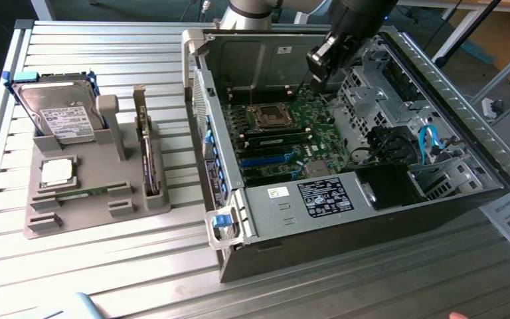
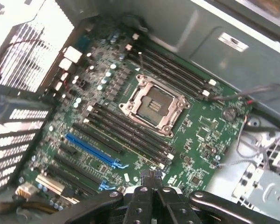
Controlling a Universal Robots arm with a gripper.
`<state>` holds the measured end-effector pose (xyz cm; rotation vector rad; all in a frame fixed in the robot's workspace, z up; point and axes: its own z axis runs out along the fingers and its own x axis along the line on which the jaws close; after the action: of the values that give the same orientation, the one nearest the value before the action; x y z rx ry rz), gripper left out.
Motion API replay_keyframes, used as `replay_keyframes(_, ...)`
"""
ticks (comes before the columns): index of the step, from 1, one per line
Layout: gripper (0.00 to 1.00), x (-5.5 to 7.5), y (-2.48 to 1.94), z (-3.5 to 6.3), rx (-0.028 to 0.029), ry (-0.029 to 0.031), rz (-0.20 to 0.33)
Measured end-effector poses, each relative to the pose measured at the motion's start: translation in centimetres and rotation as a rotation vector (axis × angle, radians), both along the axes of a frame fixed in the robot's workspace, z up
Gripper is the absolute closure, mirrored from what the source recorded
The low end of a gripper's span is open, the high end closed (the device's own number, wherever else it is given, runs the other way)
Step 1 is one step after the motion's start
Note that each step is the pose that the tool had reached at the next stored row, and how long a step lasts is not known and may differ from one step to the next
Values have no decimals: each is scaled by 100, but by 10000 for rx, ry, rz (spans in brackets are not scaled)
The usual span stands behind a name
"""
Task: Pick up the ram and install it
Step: 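Press down the ram until it locks into place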
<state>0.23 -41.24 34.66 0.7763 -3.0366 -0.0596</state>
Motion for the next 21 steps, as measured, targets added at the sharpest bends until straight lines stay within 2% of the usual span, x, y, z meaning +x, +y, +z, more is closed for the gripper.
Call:
replay_keyframes(13,90,0,0,0,-1,0,-2590)
replay_keyframes(16,90,0,0,0,-1,0,-3315)
replay_keyframes(18,90,0,0,-1,-1,0,-4033)
replay_keyframes(21,90,0,0,-3,-2,1,-4688)
